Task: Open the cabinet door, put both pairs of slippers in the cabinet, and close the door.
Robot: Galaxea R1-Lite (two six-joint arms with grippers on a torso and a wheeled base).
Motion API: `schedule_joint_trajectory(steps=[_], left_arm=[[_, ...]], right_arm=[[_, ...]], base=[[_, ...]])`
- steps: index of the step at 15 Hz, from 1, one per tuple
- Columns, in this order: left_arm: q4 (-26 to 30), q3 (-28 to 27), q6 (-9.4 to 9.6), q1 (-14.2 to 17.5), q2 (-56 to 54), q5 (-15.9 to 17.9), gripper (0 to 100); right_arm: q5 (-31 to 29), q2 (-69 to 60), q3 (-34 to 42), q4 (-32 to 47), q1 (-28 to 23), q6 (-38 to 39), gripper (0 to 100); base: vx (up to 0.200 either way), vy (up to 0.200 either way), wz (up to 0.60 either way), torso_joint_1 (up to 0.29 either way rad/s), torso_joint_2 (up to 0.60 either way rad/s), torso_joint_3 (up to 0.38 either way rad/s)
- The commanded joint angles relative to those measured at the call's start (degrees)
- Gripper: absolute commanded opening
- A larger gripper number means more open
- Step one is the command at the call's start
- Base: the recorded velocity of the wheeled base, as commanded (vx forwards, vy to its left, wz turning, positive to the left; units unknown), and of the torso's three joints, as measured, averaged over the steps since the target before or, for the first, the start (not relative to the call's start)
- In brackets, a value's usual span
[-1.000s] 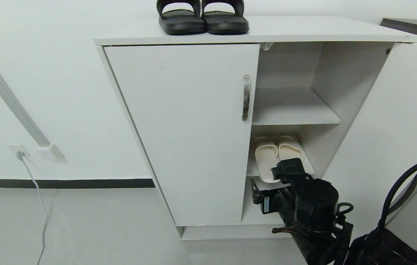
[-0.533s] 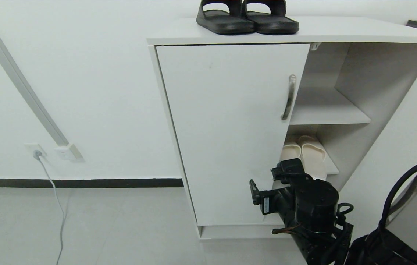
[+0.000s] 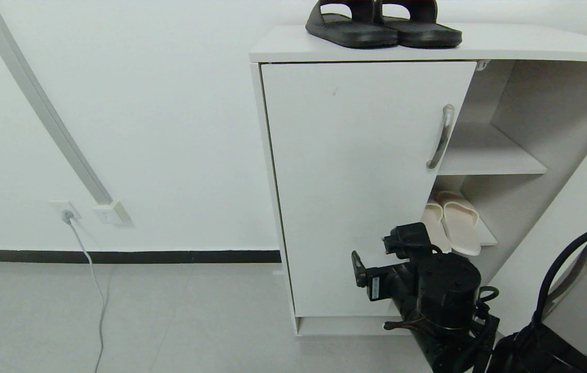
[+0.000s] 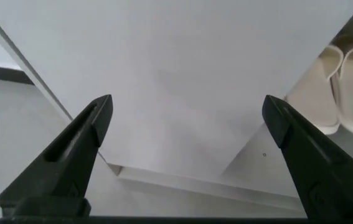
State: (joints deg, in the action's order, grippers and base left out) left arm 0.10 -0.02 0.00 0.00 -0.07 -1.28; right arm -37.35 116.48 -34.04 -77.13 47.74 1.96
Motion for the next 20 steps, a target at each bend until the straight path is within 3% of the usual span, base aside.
schedule_joint_trajectory(steps=[1, 12, 20], left_arm=[[0.0, 0.0, 0.00, 0.0, 0.1, 0.0, 0], [0.0, 0.0, 0.00, 0.0, 0.1, 0.0, 0], [0.0, 0.0, 0.00, 0.0, 0.1, 0.0, 0]], right_arm=[[0.1, 0.3, 0.5, 0.0, 0.0, -0.3, 100], [0.1, 0.8, 0.7, 0.0, -0.4, -0.3, 100], [0.1, 0.9, 0.7, 0.0, -0.4, -0.3, 100]], base=[[0.000, 0.000, 0.00, 0.000, 0.00, 0.000], [0.000, 0.000, 0.00, 0.001, -0.01, -0.009], [0.000, 0.000, 0.00, 0.065, -0.40, -0.328]])
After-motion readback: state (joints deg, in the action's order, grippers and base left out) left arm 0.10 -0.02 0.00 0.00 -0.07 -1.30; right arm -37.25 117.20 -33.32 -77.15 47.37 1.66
